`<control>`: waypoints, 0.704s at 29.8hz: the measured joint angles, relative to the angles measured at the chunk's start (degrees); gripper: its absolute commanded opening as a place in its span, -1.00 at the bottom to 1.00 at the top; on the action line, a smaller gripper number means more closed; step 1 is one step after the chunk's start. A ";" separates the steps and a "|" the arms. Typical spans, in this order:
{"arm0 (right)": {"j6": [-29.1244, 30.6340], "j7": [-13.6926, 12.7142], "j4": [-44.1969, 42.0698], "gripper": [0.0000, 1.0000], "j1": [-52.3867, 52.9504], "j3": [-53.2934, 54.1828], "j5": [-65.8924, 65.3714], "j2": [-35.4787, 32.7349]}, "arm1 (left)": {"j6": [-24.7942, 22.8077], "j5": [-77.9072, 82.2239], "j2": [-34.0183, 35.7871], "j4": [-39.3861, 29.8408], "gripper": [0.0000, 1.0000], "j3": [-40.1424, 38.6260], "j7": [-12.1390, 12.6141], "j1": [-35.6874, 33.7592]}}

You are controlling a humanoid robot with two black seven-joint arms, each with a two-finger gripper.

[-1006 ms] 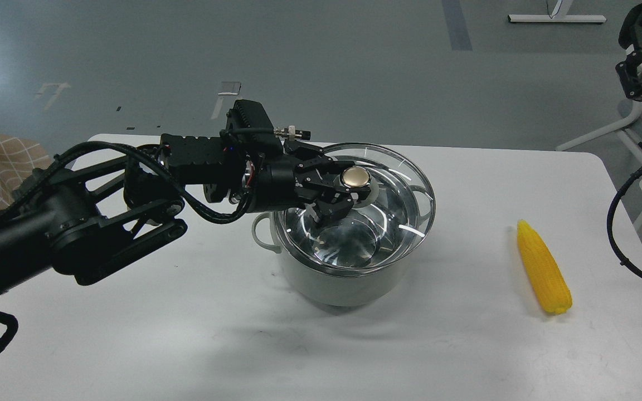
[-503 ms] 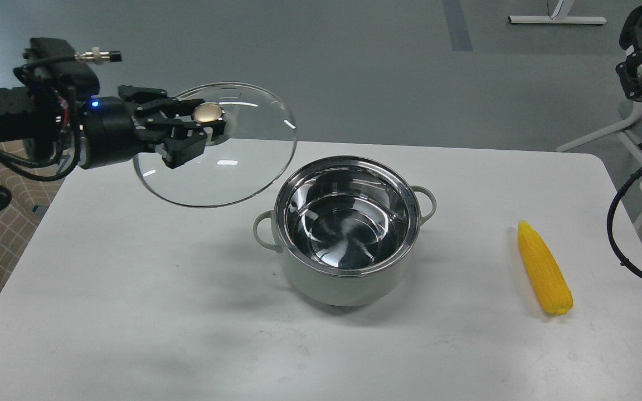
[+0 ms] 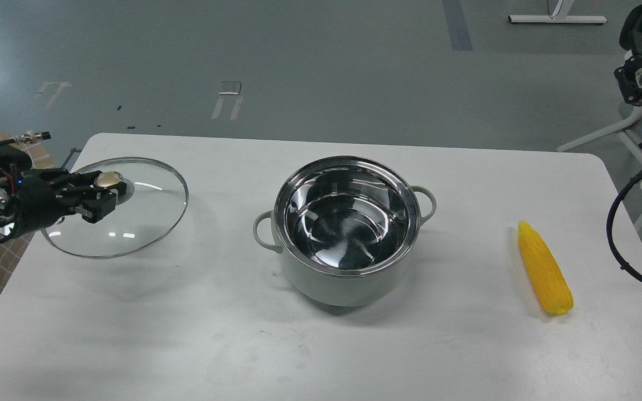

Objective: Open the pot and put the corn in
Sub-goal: 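Lower the glass lid onto the table beside the pot, release it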

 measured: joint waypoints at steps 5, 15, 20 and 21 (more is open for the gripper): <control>0.00 0.00 0.10 1.00 -0.35 -0.02 0.04 0.08 | 1.83 0.00 -4.85 4.19 -0.31 0.14 0.01 1.74; 0.00 -0.01 0.11 1.00 -0.54 -0.01 0.05 0.20 | 3.07 -0.12 -7.08 7.52 -0.31 0.14 -0.36 2.64; 0.00 -0.06 0.32 1.00 -0.78 -0.15 0.05 0.32 | 4.26 -0.12 -7.23 8.51 -0.26 0.22 -0.48 3.89; 0.00 -0.08 0.60 1.00 -1.03 -0.17 0.06 0.37 | 4.37 -0.11 -7.25 8.55 -0.12 0.23 -0.48 3.99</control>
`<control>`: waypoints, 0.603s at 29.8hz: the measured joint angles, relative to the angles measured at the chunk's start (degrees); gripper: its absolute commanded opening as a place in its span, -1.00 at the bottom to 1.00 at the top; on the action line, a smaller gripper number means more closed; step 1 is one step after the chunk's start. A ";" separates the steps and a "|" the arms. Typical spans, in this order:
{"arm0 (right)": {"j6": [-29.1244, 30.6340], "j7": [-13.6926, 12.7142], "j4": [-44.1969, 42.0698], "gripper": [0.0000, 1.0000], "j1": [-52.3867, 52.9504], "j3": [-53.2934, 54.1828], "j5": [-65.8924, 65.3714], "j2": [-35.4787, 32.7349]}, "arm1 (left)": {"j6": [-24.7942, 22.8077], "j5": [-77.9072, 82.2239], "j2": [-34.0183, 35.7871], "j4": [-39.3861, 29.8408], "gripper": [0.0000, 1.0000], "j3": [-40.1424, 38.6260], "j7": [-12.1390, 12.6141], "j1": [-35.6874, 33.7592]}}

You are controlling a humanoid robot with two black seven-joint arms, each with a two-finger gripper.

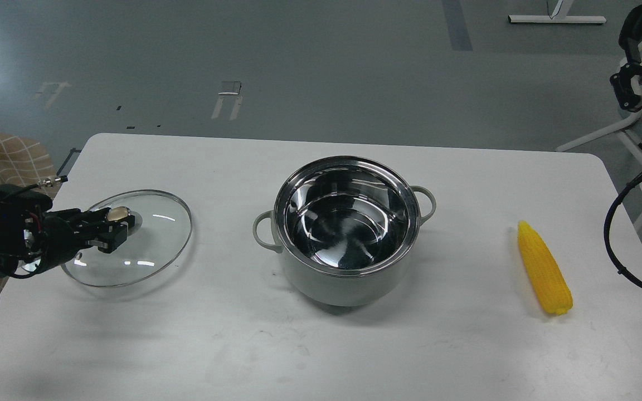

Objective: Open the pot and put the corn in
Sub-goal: 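Lower the glass lid onto the table beside the pot, release it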

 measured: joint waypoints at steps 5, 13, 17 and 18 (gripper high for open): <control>0.00 -0.08 0.63 1.00 -1.38 -0.01 0.00 0.35 | 0.08 0.00 -0.07 0.03 -0.10 0.00 -0.03 0.56; 0.00 -0.26 0.73 1.00 -2.60 -0.01 0.00 0.38 | 0.91 -1.29 -0.08 0.05 0.58 -0.73 -0.11 0.91; 0.00 -0.48 0.73 1.00 -3.25 -0.01 0.00 0.31 | 0.94 -4.43 -0.04 -0.14 0.65 -0.29 -0.19 0.80; 0.00 -0.51 0.73 1.00 -3.28 -0.01 0.00 0.23 | 0.94 -4.78 0.05 -0.18 0.66 -0.24 -0.22 0.77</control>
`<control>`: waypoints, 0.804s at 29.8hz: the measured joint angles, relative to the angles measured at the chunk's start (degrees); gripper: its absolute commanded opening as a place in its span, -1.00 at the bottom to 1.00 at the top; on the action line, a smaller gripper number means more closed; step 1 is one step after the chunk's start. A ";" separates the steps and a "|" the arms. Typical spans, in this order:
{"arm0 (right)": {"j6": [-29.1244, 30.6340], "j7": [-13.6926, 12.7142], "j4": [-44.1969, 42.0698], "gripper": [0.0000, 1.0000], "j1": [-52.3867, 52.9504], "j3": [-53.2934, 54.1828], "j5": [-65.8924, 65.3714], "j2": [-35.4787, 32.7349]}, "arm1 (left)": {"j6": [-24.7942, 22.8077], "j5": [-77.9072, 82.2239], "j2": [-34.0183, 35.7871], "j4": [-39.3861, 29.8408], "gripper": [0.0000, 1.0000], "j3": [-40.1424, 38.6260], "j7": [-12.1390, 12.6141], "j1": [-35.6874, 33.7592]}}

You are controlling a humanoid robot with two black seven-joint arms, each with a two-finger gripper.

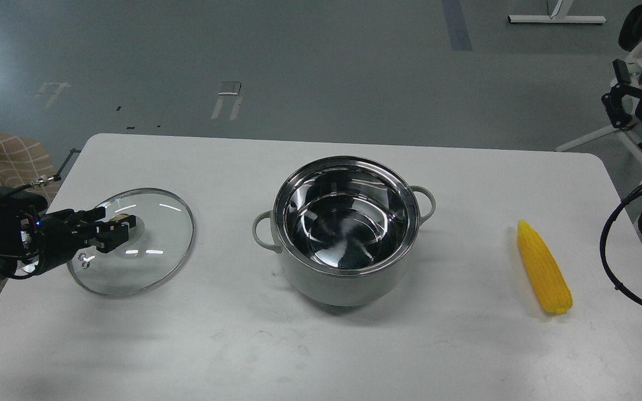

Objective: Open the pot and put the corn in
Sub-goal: 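Lower the glass lid onto the table beside the pot, release it, then raise the left gripper away from the lid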

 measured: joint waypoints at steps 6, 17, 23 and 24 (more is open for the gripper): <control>0.00 -0.09 0.00 1.00 -0.23 -0.02 -0.23 -0.47 | 0.00 -0.73 0.48 -0.05 0.66 -0.62 -2.18 -0.23; -3.93 -0.04 11.81 1.00 -4.90 -8.96 -20.83 -10.31 | 0.30 -16.73 -3.88 5.62 0.82 -4.36 -10.22 -13.97; -4.23 0.31 16.99 1.00 -5.67 -17.50 -31.26 -19.02 | -2.31 -38.93 -9.62 11.74 0.93 -4.39 -10.29 -24.52; -4.30 0.39 18.01 1.00 -5.74 -18.90 -33.96 -20.10 | -3.43 -44.10 -9.99 12.41 0.93 -4.41 -10.29 -25.77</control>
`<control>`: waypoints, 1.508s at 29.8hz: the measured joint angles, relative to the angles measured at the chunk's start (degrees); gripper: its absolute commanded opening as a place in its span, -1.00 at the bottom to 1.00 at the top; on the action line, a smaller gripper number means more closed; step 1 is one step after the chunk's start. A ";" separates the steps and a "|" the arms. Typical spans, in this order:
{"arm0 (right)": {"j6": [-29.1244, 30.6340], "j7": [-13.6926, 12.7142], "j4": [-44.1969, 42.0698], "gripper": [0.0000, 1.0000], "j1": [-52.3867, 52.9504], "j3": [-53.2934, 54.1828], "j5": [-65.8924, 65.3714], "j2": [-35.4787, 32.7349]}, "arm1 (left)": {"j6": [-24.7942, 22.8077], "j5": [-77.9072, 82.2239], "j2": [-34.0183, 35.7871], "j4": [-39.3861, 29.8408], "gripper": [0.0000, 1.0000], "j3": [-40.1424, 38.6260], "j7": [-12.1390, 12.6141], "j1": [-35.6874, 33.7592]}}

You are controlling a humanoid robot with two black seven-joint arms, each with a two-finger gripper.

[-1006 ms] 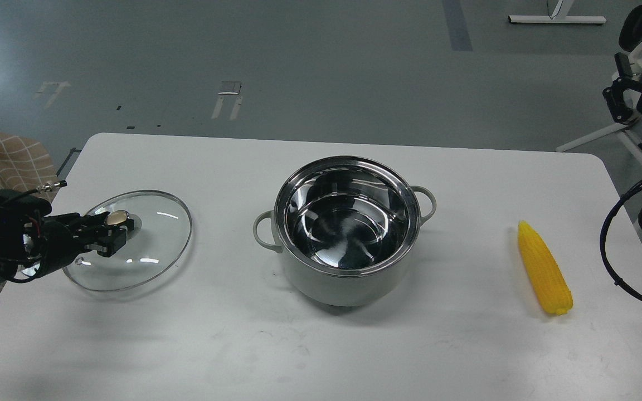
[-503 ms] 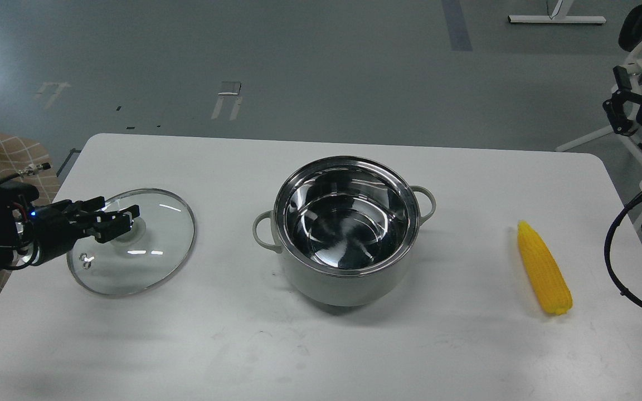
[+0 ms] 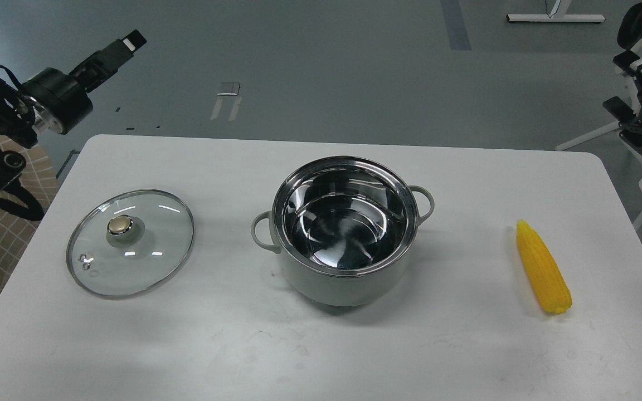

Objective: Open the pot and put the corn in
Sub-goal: 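Raise the left gripper away from the lid, then reach the right gripper down and grasp the yellow corn cob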

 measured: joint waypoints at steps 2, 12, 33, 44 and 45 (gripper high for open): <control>-0.14 0.08 1.63 1.00 -0.15 -2.40 -7.06 -2.13 | -2.48 -12.11 -0.99 0.89 0.94 -0.13 0.00 -2.44; 0.15 -0.07 5.48 1.00 1.41 -10.03 -25.73 -4.17 | -18.91 -46.70 -2.97 1.31 0.95 -10.29 0.00 -5.40; -4.95 -11.79 6.83 0.90 -7.22 -23.44 -43.33 -1.90 | -20.66 -47.18 -10.33 7.99 0.95 -11.69 4.24 -5.29; -5.17 -13.00 5.35 0.73 -7.84 -23.64 -43.30 2.22 | -18.74 -47.36 -9.84 5.67 0.95 -12.02 4.37 -5.82; -5.17 -12.99 5.02 0.72 -7.87 -23.64 -43.30 2.75 | -18.35 -47.53 -9.79 5.40 0.95 -12.17 4.37 -6.09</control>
